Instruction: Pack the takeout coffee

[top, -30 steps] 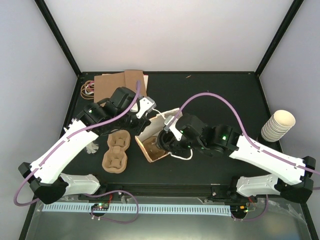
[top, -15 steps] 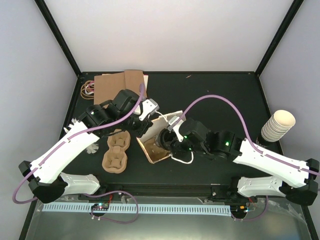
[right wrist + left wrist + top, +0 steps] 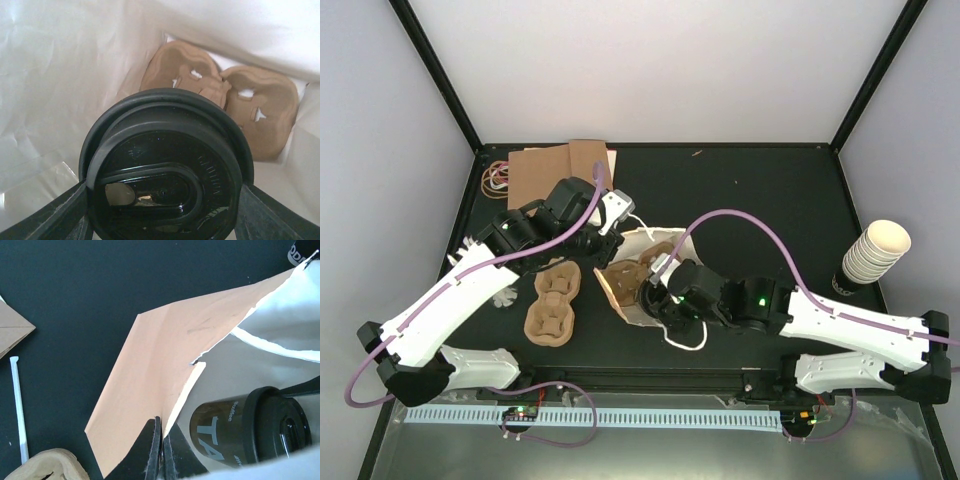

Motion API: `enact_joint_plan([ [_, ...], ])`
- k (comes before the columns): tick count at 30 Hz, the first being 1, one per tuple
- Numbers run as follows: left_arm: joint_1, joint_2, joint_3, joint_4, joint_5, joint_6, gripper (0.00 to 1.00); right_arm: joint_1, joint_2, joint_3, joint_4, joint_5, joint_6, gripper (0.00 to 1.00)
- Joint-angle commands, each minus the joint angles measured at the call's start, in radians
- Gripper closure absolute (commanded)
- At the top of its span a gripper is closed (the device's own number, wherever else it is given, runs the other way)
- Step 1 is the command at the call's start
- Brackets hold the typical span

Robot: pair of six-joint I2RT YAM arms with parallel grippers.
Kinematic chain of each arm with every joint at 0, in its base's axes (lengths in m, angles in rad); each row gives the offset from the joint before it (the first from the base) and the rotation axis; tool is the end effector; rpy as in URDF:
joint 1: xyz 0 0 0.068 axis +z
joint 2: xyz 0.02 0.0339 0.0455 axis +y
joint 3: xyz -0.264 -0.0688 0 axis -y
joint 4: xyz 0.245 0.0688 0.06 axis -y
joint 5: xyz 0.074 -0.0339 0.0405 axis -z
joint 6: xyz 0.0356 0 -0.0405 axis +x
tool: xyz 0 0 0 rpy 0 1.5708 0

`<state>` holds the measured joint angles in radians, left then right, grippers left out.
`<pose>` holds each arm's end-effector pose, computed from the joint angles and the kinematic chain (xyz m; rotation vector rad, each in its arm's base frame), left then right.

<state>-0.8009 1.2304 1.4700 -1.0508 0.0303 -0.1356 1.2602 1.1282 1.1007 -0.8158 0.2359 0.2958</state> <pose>0.1601 -0.1667 0.3993 0.8092 2.2971 -0.4717 0.0769 0.2124 0.3242 -1.0292 2.2026 0.4439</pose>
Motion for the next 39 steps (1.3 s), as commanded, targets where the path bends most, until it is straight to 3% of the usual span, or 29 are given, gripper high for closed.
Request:
enact_joint_plan([
  [1,-0.004,-0.014,0.002,0.062,-0.032,-0.042,0.98,0.019,-0.014,-0.036,-0.004,0.023,0.014,0.41],
  [15,-0.015,-0.011,-0.011,0.083,0.052,-0.048,0.98,0.039,0.119,0.024,-0.067,0.015,0.031,0.43],
  [24,-0.054,-0.035,-0.060,0.116,0.028,-0.057,0.98,-0.013,0.217,0.146,-0.174,-0.045,0.191,0.43],
  [32,-0.068,-0.054,-0.071,0.136,0.034,-0.085,0.98,-0.050,0.214,0.102,-0.154,-0.007,0.372,0.43],
  [39,-0.069,-0.095,-0.115,0.206,0.134,-0.084,0.98,-0.058,0.230,0.083,-0.115,0.049,0.447,0.43],
])
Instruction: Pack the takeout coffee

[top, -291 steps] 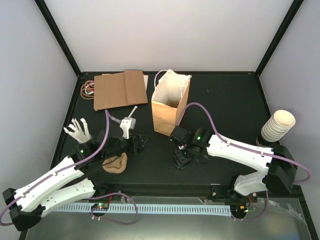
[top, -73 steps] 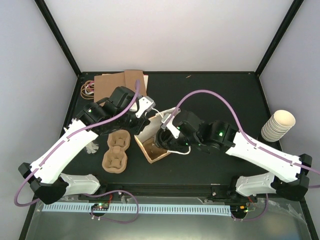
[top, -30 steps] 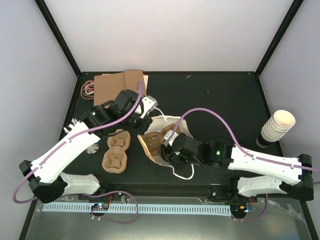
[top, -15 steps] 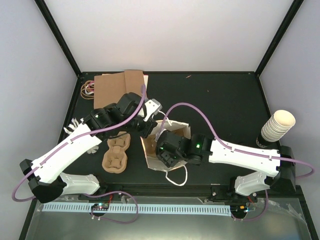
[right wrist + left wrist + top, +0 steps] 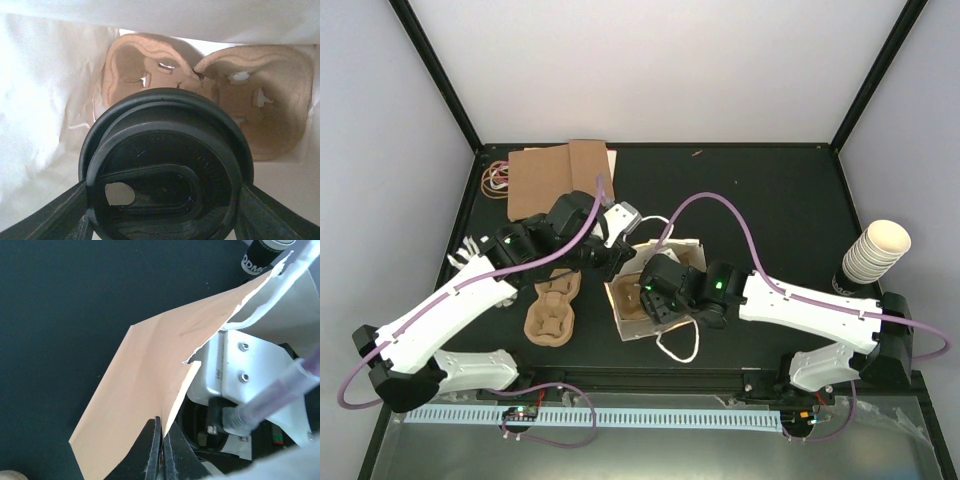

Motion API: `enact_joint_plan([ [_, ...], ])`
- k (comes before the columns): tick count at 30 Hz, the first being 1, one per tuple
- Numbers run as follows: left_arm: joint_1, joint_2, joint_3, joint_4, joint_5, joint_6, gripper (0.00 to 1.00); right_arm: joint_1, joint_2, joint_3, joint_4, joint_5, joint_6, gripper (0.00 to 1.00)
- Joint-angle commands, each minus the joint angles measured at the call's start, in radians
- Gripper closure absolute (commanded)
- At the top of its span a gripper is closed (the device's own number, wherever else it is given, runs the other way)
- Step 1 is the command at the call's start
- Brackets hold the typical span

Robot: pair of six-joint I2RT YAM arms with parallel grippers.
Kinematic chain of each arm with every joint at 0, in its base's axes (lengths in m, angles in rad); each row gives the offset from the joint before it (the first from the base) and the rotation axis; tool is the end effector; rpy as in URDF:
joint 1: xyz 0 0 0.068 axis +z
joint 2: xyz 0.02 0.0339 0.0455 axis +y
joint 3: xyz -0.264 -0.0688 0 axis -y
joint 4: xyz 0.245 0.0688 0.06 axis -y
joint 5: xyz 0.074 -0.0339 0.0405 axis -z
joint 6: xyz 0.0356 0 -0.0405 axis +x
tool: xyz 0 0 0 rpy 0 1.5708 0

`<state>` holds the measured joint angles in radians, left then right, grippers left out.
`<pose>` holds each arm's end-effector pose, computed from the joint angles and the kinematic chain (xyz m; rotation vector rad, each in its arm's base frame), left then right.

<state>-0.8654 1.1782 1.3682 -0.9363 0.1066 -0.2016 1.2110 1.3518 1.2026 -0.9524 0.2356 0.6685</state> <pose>0.1453 -0.1765 0.3883 0.8367 2.2556 -0.6454 0.1004 0.2432 0.2972 -0.6401 2.5823 0.3275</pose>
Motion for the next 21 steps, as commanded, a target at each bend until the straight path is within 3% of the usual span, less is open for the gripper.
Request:
enact_joint_plan([
  [1,-0.005,-0.046,-0.015,0.092,0.055,-0.018,0.98,-0.008,0.010,-0.023,0.031,0.045,0.068,0.43],
  [14,-0.005,-0.052,-0.034,0.092,0.032,-0.025,0.98,-0.009,0.059,-0.130,0.048,0.056,0.000,0.45],
  [21,-0.005,-0.047,-0.028,0.098,0.077,-0.019,0.98,-0.008,0.036,-0.202,0.150,0.088,-0.076,0.47],
])
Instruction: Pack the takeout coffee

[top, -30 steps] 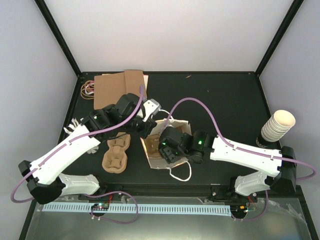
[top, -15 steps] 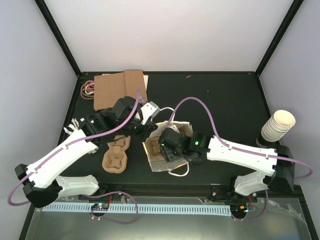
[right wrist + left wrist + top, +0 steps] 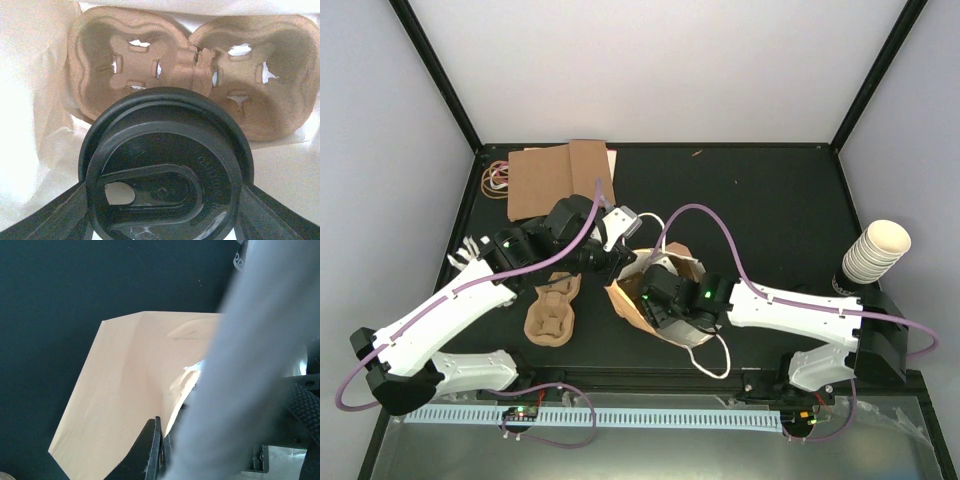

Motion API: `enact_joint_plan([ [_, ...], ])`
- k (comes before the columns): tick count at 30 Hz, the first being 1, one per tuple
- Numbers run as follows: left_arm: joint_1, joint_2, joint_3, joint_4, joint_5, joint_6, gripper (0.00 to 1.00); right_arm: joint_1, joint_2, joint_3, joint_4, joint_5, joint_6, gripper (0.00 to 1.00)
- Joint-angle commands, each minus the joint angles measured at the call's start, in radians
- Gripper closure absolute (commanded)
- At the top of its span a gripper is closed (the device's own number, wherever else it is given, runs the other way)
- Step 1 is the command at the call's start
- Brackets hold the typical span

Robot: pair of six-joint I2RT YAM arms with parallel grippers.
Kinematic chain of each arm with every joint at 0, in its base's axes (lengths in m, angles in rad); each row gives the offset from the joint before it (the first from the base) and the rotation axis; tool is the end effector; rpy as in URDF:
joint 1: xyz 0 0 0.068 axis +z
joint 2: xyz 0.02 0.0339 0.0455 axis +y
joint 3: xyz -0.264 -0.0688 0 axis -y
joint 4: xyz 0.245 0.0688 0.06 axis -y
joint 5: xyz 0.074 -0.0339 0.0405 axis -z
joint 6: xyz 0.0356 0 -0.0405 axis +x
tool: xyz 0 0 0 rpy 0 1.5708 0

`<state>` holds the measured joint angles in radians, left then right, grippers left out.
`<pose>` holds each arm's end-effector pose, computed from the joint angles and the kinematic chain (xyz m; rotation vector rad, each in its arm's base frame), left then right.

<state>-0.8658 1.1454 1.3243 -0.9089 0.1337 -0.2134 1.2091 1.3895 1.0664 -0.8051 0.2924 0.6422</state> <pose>0.1408 -0.1728 0.3837 0.8359 2.2471 -0.6881 0.1052 0.2490 0.2546 -0.6534 2.5552 0.2404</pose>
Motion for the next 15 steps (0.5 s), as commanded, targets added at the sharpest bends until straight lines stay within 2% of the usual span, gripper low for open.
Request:
enact_joint_plan([
  [1,-0.005,-0.014,0.015,0.070,0.060,-0.005,0.97,-0.006,-0.013,-0.074,0.017,0.039,-0.060,0.48],
  [11,-0.014,-0.005,-0.006,0.040,0.148,0.021,0.96,0.021,-0.206,-0.136,0.186,0.099,-0.194,0.48],
  [15,-0.023,-0.005,-0.015,0.046,0.190,0.023,0.96,0.023,-0.157,-0.125,0.168,0.119,-0.200,0.48],
])
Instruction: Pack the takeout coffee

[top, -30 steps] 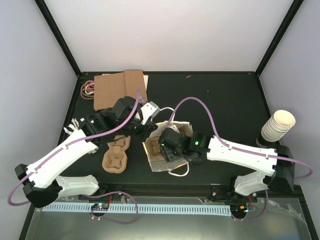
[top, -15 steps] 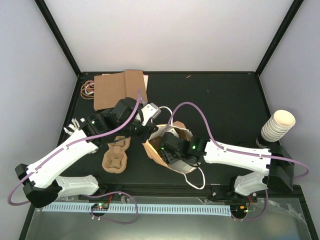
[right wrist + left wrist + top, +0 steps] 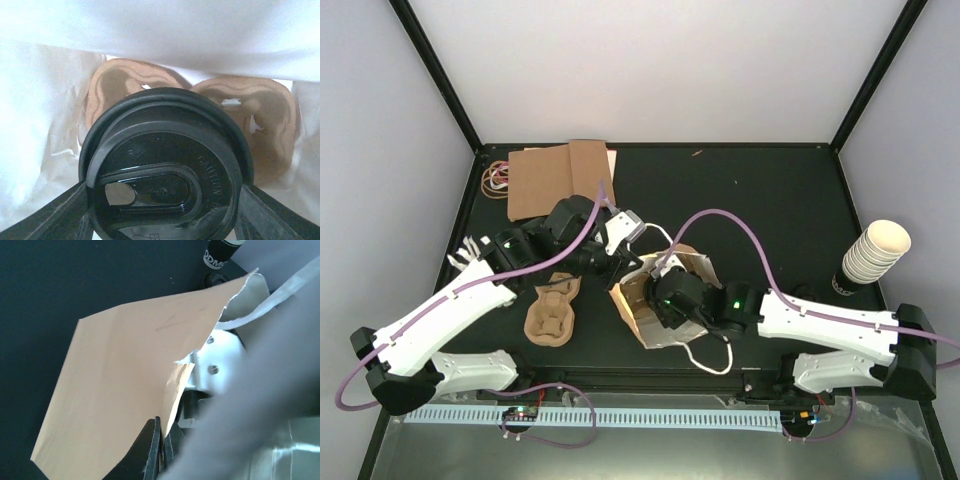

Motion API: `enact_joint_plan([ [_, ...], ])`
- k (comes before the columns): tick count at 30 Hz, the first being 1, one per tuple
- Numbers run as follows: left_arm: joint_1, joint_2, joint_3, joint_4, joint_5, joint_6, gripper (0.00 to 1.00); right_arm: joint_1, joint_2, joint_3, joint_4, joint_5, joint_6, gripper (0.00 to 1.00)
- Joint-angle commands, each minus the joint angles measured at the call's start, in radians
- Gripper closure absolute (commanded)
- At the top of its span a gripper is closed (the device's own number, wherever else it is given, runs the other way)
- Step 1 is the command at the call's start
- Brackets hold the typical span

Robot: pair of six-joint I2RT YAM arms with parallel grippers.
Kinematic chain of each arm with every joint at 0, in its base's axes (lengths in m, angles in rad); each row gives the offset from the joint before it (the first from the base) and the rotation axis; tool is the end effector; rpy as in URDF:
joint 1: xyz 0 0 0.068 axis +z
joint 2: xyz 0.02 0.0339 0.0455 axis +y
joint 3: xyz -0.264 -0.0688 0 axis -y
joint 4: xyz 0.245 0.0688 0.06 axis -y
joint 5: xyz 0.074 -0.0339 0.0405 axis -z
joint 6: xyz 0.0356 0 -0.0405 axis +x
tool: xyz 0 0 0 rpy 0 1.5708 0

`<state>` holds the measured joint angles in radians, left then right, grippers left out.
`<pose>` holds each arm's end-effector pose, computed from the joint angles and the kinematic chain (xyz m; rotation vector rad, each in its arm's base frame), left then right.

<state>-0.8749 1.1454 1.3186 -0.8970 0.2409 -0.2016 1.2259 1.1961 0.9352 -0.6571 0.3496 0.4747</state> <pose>0.1367 -0.1769 0.3834 0.9200 2.2308 -0.8072 0.0929 0.2225 0.2686 -0.7585 2.3207 0.3360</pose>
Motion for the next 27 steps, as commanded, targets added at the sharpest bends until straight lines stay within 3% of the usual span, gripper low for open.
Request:
enact_joint_plan([
  [1,-0.015,-0.003,-0.011,0.032,0.084,0.011,0.96,0.011,0.057,0.011,0.003,0.072,-0.022,0.49],
  [6,-0.019,-0.008,-0.023,0.023,0.096,0.005,0.91,0.081,0.066,-0.031,0.001,0.120,0.009,0.49],
  [7,-0.020,-0.012,-0.024,0.025,0.100,0.003,0.81,0.094,0.059,-0.044,0.006,0.128,0.016,0.49],
  [8,-0.019,-0.018,-0.023,0.028,0.094,-0.004,0.61,0.104,0.050,-0.058,0.010,0.132,0.025,0.49],
  [11,-0.018,-0.056,-0.001,0.028,0.001,-0.056,0.24,0.119,0.019,-0.093,0.035,0.113,0.033,0.48],
  [13,-0.015,-0.102,0.015,0.038,-0.051,-0.087,0.05,0.120,0.011,-0.108,0.041,0.105,0.038,0.48],
  [14,-0.011,-0.123,0.031,0.038,-0.075,-0.106,0.02,0.123,0.010,-0.113,0.042,0.104,0.043,0.48],
  [21,0.163,-0.150,0.037,-0.009,-0.111,-0.164,0.01,0.165,-0.013,-0.145,0.065,0.119,0.050,0.48],
  [27,0.207,-0.109,-0.066,0.077,-0.161,-0.118,0.01,0.189,-0.031,-0.173,0.107,0.139,0.057,0.48],
])
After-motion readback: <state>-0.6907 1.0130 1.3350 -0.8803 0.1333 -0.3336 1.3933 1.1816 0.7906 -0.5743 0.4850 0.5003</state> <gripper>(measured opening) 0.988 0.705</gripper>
